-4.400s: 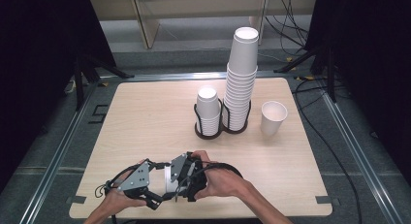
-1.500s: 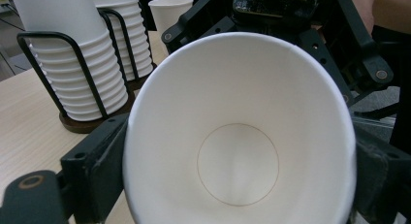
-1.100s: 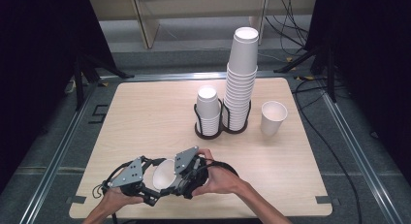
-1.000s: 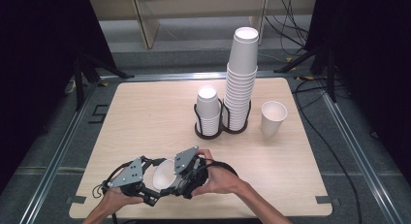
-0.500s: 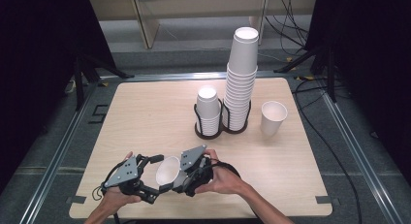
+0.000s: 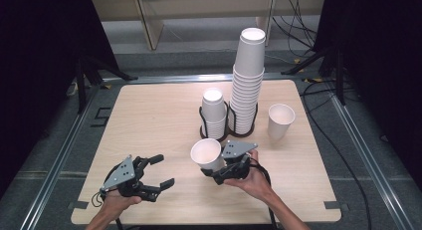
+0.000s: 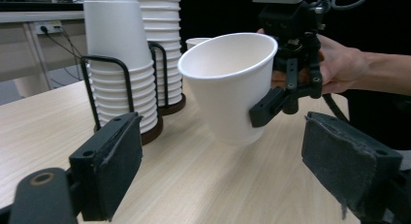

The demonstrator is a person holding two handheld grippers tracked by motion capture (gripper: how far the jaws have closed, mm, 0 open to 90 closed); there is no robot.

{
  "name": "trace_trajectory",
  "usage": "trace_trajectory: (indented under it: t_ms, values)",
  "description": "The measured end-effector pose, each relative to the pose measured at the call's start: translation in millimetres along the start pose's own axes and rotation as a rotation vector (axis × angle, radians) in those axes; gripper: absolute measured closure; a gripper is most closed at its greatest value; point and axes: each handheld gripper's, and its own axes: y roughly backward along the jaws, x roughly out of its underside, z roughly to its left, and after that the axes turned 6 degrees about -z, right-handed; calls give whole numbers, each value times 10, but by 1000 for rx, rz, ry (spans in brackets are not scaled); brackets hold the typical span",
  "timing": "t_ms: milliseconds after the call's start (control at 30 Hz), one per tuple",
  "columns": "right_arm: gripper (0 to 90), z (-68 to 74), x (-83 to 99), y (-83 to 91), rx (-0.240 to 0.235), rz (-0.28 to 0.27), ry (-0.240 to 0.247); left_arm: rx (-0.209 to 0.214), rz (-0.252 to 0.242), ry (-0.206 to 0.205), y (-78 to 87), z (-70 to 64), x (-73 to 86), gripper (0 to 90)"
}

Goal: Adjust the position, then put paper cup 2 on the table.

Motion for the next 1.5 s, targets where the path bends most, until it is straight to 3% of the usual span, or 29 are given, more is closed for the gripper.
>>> trace_trajectory:
  t_ms: [133,233,267,400,467,567,667,800,867,900,1000,1067,1200,1300,1367,1500]
  values:
    - [206,-78,33,110,51,-26,-8,-38,5,1,10,33,16,145]
    - [205,-117,60,168,63,-31,-32,-45,-13,1,2,59,32,145]
    - [205,-130,65,197,74,-23,-35,-61,8,0,21,55,22,145]
    - [204,-177,115,250,105,-46,-40,-80,8,-4,29,66,17,145]
    - [204,-190,135,283,117,-35,-44,-84,-15,-20,20,84,16,145]
    - [203,-218,172,354,144,-40,-51,-108,2,-32,33,95,6,146]
    - [203,-259,194,437,169,-70,-81,-109,1,-27,35,96,10,145]
    - [202,-337,228,597,239,-85,-101,-110,0,-28,40,94,11,145]
    - [202,-369,256,650,246,-100,-114,-111,4,-28,46,91,16,145]
    - [202,-364,259,701,266,-74,-131,-112,6,-29,47,91,18,145]
    - [202,-419,318,793,312,-83,-129,-115,2,-26,48,95,15,145]
    - [202,-458,366,840,329,-82,-112,-117,1,-24,46,97,16,145]
    - [201,-490,426,930,348,-89,-144,-110,-22,-26,24,116,31,145]
    - [202,-533,463,987,378,-102,-161,-121,8,-27,44,107,23,145]
    - [201,-554,480,1019,399,-95,-164,-109,-20,-23,26,114,32,145]
    - [201,-637,543,1071,416,-80,-169,-119,12,-27,45,109,24,145]
